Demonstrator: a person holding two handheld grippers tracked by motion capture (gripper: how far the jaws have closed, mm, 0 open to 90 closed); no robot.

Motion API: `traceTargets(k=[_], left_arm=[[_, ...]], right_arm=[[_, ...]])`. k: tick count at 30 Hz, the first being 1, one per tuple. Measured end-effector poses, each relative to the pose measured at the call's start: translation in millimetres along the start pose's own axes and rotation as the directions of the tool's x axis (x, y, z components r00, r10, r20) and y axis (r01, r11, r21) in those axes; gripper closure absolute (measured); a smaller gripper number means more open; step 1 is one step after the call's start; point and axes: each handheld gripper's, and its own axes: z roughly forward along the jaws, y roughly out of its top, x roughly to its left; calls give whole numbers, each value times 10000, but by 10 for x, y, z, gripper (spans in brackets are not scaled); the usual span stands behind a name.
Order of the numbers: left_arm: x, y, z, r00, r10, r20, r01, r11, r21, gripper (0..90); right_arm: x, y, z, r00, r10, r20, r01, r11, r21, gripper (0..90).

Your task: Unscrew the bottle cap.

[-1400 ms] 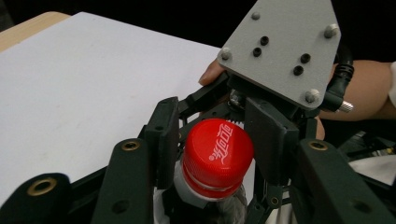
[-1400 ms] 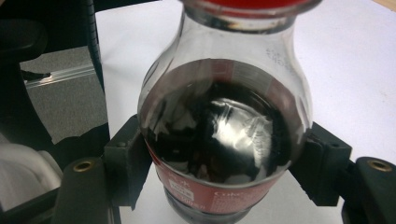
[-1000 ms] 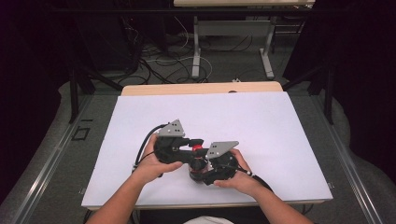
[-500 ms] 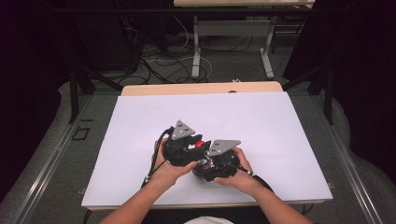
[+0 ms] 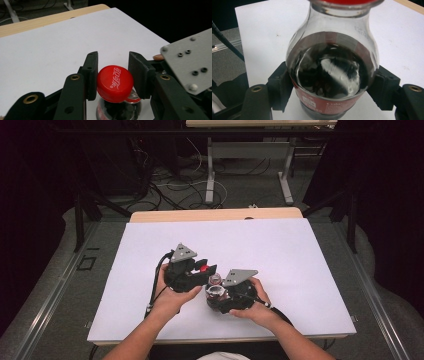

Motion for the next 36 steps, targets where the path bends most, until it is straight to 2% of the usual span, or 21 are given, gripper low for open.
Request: traceTargets(k=[4, 9, 11, 12, 14, 16, 19, 20, 23, 24, 26, 27, 28, 31, 32, 35, 36], left_arm=[[110, -31, -5, 9991, -366, -204, 364, 9993, -114, 615], [291, -79, 3, 9966, -656, -502, 656, 9978, -19, 615], [361, -112, 12, 9936, -942, -621, 945, 9955, 17, 615], [398, -128, 18, 9932, -959, -664, 961, 9954, -6, 615], [454, -165, 27, 9907, -1119, -774, 1125, 9936, 27, 615], [500, -201, 34, 9882, -1301, -812, 1312, 9913, 84, 615], [572, -257, 41, 9881, -1141, -1033, 1161, 9931, 135, 615], [597, -272, 32, 9881, -1189, -973, 1219, 9922, 247, 615], [665, -334, 27, 9860, -1308, -1037, 1333, 9909, 168, 615], [685, -354, 29, 9847, -1382, -1059, 1398, 9902, 75, 615], [730, -384, 17, 9843, -1396, -1079, 1410, 9900, 56, 615], [755, -391, 2, 9845, -1384, -1079, 1414, 9897, 208, 616], [772, -410, 10, 9824, -1438, -1195, 1445, 9895, -29, 615], [835, -436, -9, 9808, -1512, -1229, 1516, 9884, -58, 615], [841, -444, -9, 9784, -1661, -1234, 1652, 9861, -179, 616], [874, -449, -39, 9807, -1591, -1137, 1587, 9872, -130, 616], [873, -455, -34, 9795, -1619, -1196, 1596, 9868, -290, 616]], right_arm=[[-25, -3, -10, 10000, -29, -13, 29, 10000, 94, 294], [-58, -14, -6, 9999, 6, 161, -6, 10000, -46, 294], [-69, -15, -21, 9998, 123, 166, -125, 9999, 85, 294], [-73, -20, -15, 9994, 183, 279, -181, 9998, -68, 294], [-90, -19, -27, 9994, 213, 279, -215, 9997, 73, 295], [-106, -26, -23, 9989, 285, 382, -283, 9996, -42, 294], [-138, -34, -30, 9979, 396, 520, -397, 9992, 9, 294], [-149, -39, -23, 9975, 403, 588, -400, 9992, -67, 295], [-183, -44, -26, 9950, 535, 842, -528, 9985, -114, 294], [-198, -38, -35, 9947, 582, 850, -585, 9983, 14, 294], [-227, -35, -27, 9923, 631, 1067, -618, 9980, -149, 294], [-248, -27, -25, 9919, 575, 1136, -560, 9983, -159, 294], [-256, -19, -25, 9896, 699, 1256, -683, 9975, -169, 294], [-325, 18, -19, 9863, 766, 1464, -727, 9969, -313, 294], [-348, 36, -16, 9842, 834, 1560, -790, 9963, -345, 294], [-438, 107, -10, 9780, 873, 1894, -821, 9960, -351, 294], [-469, 134, -13, 9759, 963, 1959, -903, 9951, -390, 294]])
